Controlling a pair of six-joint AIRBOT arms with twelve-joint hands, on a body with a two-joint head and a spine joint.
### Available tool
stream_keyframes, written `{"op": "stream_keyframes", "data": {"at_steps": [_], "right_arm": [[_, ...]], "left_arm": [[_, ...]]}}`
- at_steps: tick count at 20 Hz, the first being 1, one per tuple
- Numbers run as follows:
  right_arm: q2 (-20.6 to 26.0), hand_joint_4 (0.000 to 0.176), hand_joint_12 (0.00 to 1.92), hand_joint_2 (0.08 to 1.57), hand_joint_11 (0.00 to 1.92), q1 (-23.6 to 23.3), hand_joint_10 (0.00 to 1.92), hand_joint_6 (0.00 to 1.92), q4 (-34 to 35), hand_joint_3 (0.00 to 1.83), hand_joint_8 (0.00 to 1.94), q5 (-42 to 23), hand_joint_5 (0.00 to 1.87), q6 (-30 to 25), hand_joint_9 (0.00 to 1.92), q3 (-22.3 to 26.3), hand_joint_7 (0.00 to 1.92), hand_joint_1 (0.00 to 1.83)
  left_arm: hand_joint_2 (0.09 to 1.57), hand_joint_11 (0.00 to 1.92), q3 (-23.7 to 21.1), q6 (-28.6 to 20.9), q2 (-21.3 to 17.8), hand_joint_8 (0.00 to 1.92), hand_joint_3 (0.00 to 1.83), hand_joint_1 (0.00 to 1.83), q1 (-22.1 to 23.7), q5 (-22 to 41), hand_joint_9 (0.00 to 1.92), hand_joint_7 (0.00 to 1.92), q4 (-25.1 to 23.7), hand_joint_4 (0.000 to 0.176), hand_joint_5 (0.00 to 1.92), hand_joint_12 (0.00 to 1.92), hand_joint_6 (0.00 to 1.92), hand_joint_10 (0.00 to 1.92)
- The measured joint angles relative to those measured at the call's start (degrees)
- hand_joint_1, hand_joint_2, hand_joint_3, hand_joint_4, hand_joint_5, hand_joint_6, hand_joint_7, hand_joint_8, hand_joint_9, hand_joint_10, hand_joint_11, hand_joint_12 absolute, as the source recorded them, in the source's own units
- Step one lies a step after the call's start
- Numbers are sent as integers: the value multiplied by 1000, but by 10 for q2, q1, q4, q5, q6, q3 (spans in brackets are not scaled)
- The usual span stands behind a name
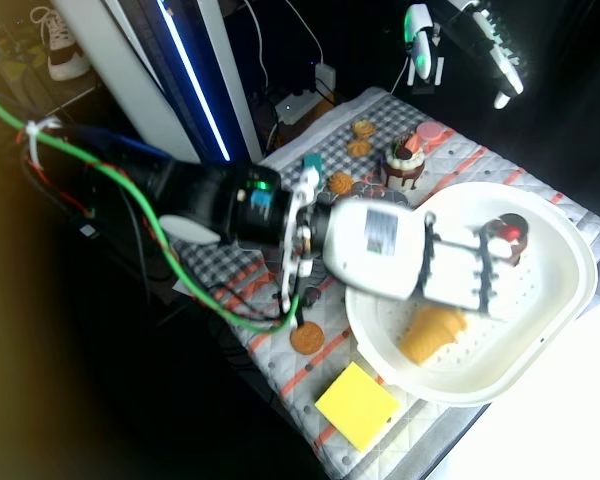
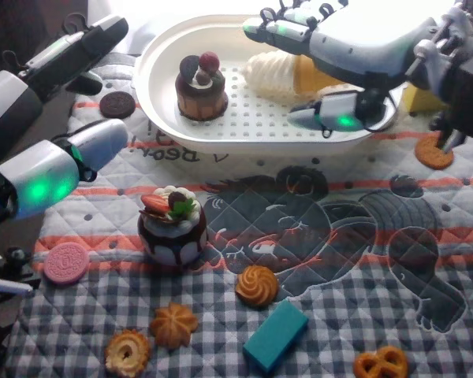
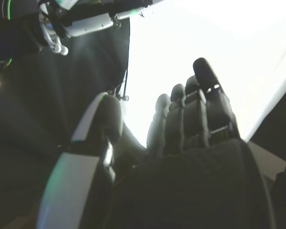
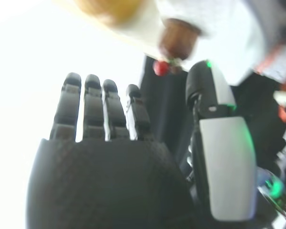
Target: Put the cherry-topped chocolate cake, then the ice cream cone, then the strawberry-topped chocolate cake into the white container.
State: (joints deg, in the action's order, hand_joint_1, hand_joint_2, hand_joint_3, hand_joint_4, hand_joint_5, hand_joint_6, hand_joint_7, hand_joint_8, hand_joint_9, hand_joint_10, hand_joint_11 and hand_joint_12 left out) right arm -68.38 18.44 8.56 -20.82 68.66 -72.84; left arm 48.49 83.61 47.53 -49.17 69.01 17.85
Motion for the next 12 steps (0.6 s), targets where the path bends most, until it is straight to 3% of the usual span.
{"op": "stream_keyframes", "data": {"at_steps": [1,2,3,4,5,6,7,8,9,10,11,12], "right_arm": [[26,15,1309,1208,0,7,4,0,-5,9,0,-22,0,0,28,21,0,691],[52,17,1363,1204,0,18,22,0,-11,4,0,-40,0,0,48,45,0,688],[74,33,1377,1198,0,31,37,0,-18,0,0,-57,0,0,67,65,0,726],[92,38,1302,1182,0,44,60,0,-21,0,0,-68,0,1,71,85,0,752],[119,17,1317,1174,0,58,315,0,-39,0,0,-73,0,1,13,116,0,756],[134,0,1384,1164,0,68,472,0,-48,0,0,-82,0,0,2,135,1,717],[145,36,1306,1171,0,78,469,0,-54,1,0,-95,0,0,0,150,0,737],[169,41,1219,1185,0,101,465,0,-63,5,0,-127,0,-1,0,177,0,741],[178,35,1154,1189,0,111,471,0,-70,5,0,-138,0,-6,0,186,0,770],[187,32,1137,1183,0,124,462,0,-74,2,0,-153,0,-15,0,194,0,764],[198,24,1125,1177,0,140,430,0,-87,0,0,-168,0,-35,0,200,0,769],[206,22,1000,1190,0,152,375,0,-96,3,4,-179,0,-49,0,207,14,767]], "left_arm": [[1281,0,-7,0,-7,0,0,781,-4,0,114,106,2,52,114,753,4,20],[1270,0,-10,0,-14,0,0,792,-8,-1,105,98,-3,47,89,725,0,16],[1231,0,-12,0,-18,2,0,817,-11,0,107,105,1,76,59,766,0,16],[1200,0,-12,-1,-21,6,0,833,-13,-3,126,125,0,89,47,799,0,23],[1171,0,-14,0,-21,8,0,838,-14,-7,139,141,-2,95,42,839,0,28],[1150,0,-16,-1,-24,7,0,805,-14,-13,137,144,-6,86,39,847,0,27],[1142,0,-17,-1,-26,4,0,791,-17,-17,119,117,-11,72,31,784,1,20],[1137,0,-17,-1,-30,2,0,809,-21,-29,114,111,-14,73,46,749,6,18],[1127,0,-20,-1,-33,1,0,823,-21,-36,90,99,-12,82,58,678,7,8],[1131,0,-20,0,-36,0,0,813,-26,-42,46,68,-11,99,35,417,7,7],[1136,0,-20,0,-39,5,1,784,-29,-52,24,44,-7,89,13,164,6,3],[1132,0,-21,0,-42,10,0,828,-32,-57,35,51,-8,70,8,114,5,9]]}}
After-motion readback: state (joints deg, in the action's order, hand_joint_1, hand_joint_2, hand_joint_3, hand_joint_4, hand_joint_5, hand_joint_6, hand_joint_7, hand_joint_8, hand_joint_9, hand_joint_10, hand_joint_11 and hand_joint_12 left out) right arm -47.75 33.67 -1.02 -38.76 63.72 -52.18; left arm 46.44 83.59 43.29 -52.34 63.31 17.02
